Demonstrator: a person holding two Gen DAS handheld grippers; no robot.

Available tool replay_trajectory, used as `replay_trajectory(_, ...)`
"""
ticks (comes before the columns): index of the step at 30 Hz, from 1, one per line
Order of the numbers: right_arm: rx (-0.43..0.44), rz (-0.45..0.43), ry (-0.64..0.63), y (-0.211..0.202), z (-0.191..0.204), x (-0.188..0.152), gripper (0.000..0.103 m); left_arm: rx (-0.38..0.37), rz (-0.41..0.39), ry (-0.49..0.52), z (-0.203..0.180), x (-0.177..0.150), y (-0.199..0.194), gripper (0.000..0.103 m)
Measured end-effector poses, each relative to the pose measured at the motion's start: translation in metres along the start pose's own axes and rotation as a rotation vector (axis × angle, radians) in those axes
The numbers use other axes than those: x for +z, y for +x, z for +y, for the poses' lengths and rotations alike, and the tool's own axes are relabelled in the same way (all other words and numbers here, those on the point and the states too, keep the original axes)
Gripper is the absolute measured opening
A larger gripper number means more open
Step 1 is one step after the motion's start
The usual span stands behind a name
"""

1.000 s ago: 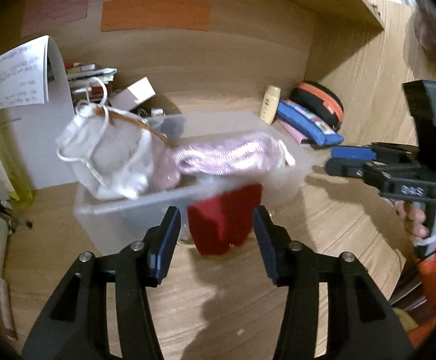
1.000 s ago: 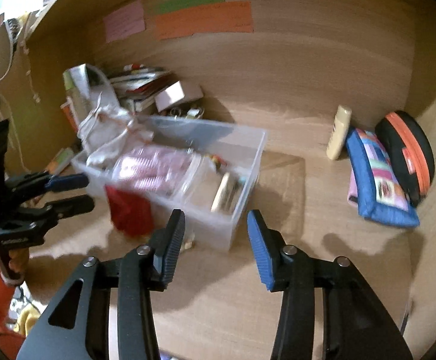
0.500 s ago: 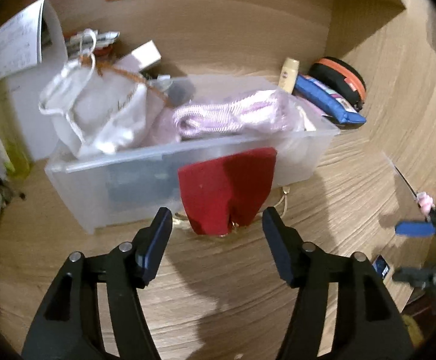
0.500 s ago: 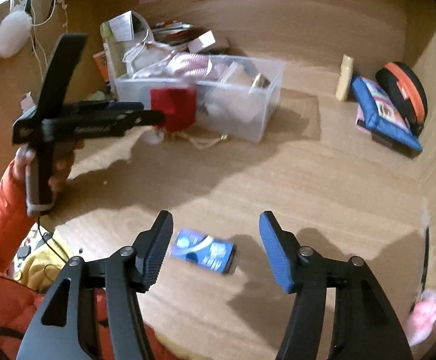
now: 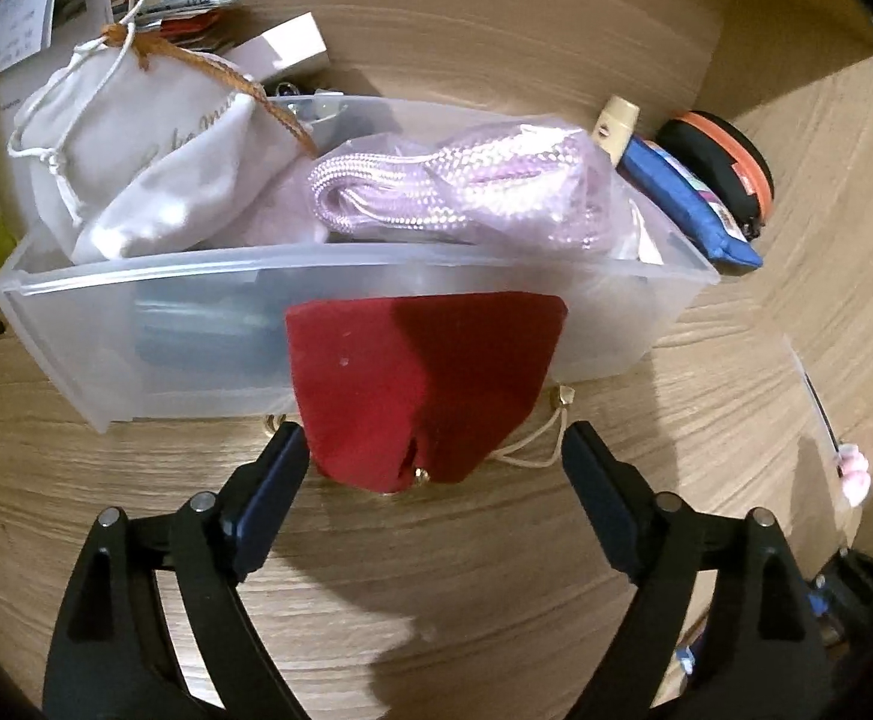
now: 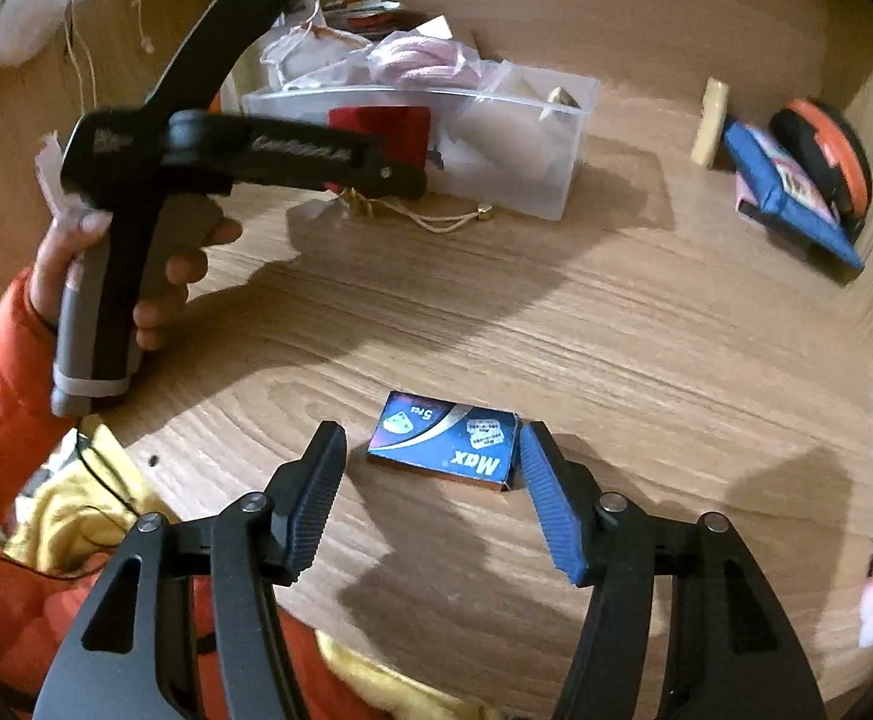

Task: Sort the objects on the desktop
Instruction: 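Grasp red velvet pouch with left gripper while right gripper grasps blue Max card pack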

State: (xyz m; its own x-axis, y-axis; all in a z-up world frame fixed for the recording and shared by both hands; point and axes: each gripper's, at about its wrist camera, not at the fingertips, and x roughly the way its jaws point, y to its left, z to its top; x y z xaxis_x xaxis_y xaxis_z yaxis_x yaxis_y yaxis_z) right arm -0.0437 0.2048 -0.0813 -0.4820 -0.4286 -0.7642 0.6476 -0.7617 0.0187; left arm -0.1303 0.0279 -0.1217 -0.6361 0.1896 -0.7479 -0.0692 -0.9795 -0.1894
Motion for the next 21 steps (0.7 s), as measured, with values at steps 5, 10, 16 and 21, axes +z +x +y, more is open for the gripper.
replay_trajectory(5, -0.028, -0.004, -0.012, 0.002, 0.002, 0.002, 0.051, 0.045, 0.011, 0.020, -0.006, 0.003, 0.007, 0.093)
replay_trajectory(10, 0.003, -0.003, 0.022, 0.001, -0.007, 0.005, 0.046, 0.025, 0.006, -0.070, 0.004, 0.006, 0.009, 0.092)
replay_trajectory(16, 0.020, -0.002, 0.124, 0.001, -0.028, 0.018, 0.046, -0.058, 0.017, -0.054, 0.010, 0.002, 0.003, 0.053)
replay_trajectory(21, 0.068, -0.039, 0.186, -0.010, -0.048, 0.037, 0.046, -0.076, -0.010, -0.047, 0.010, -0.004, -0.005, 0.035)
